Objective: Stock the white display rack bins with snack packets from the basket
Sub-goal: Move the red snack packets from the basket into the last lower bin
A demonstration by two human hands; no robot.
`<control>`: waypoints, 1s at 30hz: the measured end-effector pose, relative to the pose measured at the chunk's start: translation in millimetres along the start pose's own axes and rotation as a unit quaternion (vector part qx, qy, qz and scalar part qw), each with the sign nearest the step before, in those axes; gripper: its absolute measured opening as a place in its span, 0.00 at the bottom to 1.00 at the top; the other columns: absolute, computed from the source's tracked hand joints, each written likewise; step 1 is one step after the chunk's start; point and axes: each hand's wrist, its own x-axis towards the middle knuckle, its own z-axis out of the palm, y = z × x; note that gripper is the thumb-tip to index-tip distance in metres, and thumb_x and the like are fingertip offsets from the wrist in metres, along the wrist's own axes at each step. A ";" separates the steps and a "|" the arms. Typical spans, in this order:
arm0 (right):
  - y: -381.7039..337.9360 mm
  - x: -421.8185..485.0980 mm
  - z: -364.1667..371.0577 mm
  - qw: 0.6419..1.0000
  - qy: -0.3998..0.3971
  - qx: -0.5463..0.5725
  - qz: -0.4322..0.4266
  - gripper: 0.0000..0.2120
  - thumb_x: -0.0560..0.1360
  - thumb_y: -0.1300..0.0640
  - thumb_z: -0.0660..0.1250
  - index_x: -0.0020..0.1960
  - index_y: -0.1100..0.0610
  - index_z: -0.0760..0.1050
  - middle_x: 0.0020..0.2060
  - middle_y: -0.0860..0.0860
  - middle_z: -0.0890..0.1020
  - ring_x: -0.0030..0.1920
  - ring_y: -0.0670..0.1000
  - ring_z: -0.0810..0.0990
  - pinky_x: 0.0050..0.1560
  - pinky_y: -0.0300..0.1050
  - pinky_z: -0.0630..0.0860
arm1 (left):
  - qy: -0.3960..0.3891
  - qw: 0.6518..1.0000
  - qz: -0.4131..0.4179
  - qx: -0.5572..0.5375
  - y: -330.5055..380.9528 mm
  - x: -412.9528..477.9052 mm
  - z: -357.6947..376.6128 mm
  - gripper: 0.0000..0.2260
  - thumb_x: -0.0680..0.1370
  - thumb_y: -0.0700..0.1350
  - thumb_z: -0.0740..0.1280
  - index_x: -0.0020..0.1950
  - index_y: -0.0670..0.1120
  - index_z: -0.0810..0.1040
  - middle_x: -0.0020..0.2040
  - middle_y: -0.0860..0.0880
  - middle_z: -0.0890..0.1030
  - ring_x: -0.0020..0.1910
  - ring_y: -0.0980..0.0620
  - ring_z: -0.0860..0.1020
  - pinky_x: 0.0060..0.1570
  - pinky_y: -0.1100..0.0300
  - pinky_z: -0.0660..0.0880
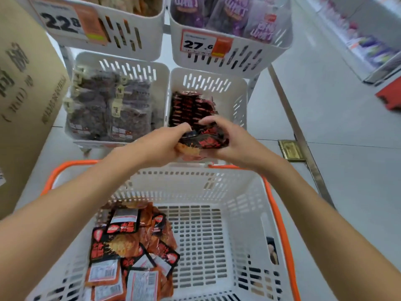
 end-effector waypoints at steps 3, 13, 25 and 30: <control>25.1 17.7 -29.4 0.997 0.071 -0.018 -0.010 0.15 0.72 0.65 0.73 0.53 0.51 0.76 0.43 0.43 0.81 0.44 0.38 0.80 0.47 0.35 0.76 | 0.010 0.998 0.012 -0.069 2.7 49.4 2.6 0.24 0.73 0.47 0.76 0.62 0.49 0.66 0.54 0.47 0.81 0.51 0.47 0.80 0.50 0.50 0.77; 132.6 82.1 -41.5 0.903 0.211 -0.357 0.116 0.17 0.78 0.62 0.60 0.66 0.52 0.70 0.51 0.55 0.77 0.52 0.59 0.76 0.41 0.49 0.68 | -0.012 0.966 -0.001 0.258 -51.4 156.9 54.9 0.36 0.77 0.71 0.45 0.80 0.59 0.38 0.80 0.49 0.33 0.77 0.46 0.31 0.75 0.39 0.35; 173.3 126.6 -31.6 0.903 -0.011 -0.425 0.063 0.29 0.78 0.31 0.45 0.63 0.53 0.65 0.57 0.53 0.79 0.56 0.56 0.73 0.49 0.51 0.68 | 0.044 0.966 -0.013 0.253 -81.9 158.1 78.6 0.37 0.71 0.72 0.31 0.79 0.61 0.35 0.80 0.49 0.35 0.78 0.47 0.32 0.75 0.39 0.35; 176.8 132.1 -17.9 0.978 0.031 -0.174 0.111 0.23 0.82 0.40 0.53 0.65 0.58 0.66 0.59 0.55 0.74 0.60 0.56 0.72 0.56 0.46 0.65 | 0.053 0.969 -0.009 0.242 -82.0 157.9 79.6 0.37 0.71 0.73 0.31 0.79 0.61 0.36 0.81 0.49 0.37 0.78 0.47 0.33 0.75 0.39 0.35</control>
